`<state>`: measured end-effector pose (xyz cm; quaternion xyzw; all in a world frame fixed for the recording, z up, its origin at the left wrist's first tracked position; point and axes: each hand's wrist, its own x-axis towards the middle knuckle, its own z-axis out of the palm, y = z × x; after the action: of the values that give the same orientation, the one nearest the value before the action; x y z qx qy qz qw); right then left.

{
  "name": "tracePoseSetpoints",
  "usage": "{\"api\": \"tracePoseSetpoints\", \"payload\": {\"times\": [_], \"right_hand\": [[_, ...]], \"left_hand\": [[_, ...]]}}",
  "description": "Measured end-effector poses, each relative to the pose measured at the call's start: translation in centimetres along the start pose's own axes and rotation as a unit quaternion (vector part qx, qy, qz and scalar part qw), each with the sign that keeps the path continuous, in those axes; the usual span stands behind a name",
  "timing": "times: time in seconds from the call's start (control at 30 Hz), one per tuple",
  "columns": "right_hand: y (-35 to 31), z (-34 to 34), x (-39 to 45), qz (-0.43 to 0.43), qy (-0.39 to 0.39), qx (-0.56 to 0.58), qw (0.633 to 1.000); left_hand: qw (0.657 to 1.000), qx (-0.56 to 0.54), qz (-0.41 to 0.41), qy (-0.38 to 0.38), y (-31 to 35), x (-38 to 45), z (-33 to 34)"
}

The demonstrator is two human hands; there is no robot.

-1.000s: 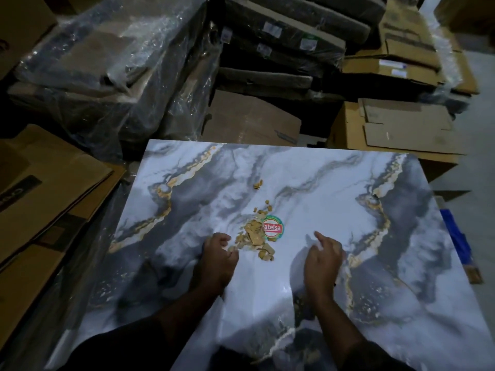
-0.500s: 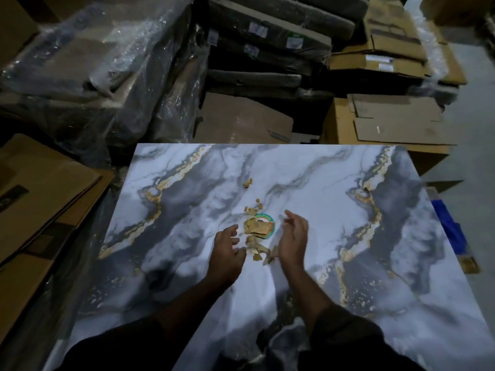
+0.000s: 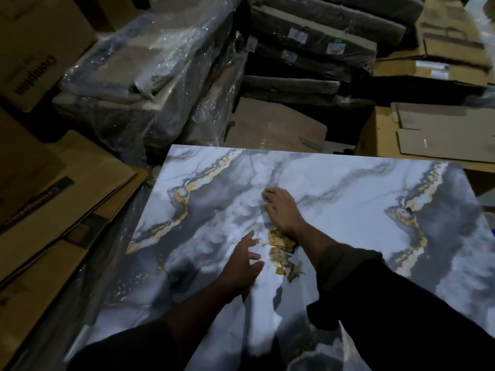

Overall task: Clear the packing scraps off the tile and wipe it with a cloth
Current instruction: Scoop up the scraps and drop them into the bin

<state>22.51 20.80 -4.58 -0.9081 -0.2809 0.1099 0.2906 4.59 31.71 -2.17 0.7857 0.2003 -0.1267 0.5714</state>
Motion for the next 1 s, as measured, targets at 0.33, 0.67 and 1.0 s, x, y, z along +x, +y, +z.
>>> {"api": "tracePoseSetpoints", "payload": {"times": [0.33,0.67,1.0], "right_hand": [[1.5,1.0,-11.9,-0.112,-0.003,-0.055,0.992],[1.4,4.5,-12.3,-0.131,0.126,-0.158,0.970],[-2.1,2.6,-8.8,0.172,0.137,-0.002,0.976]], "left_hand": [[1.000,-0.003,0.009,0.020,1.0,1.4,0.9],[0.992,-0.100,-0.049,0.055,0.9,1.9,1.1],[0.952,-0.238,-0.103,0.166,1.9,1.5,0.7]]}}
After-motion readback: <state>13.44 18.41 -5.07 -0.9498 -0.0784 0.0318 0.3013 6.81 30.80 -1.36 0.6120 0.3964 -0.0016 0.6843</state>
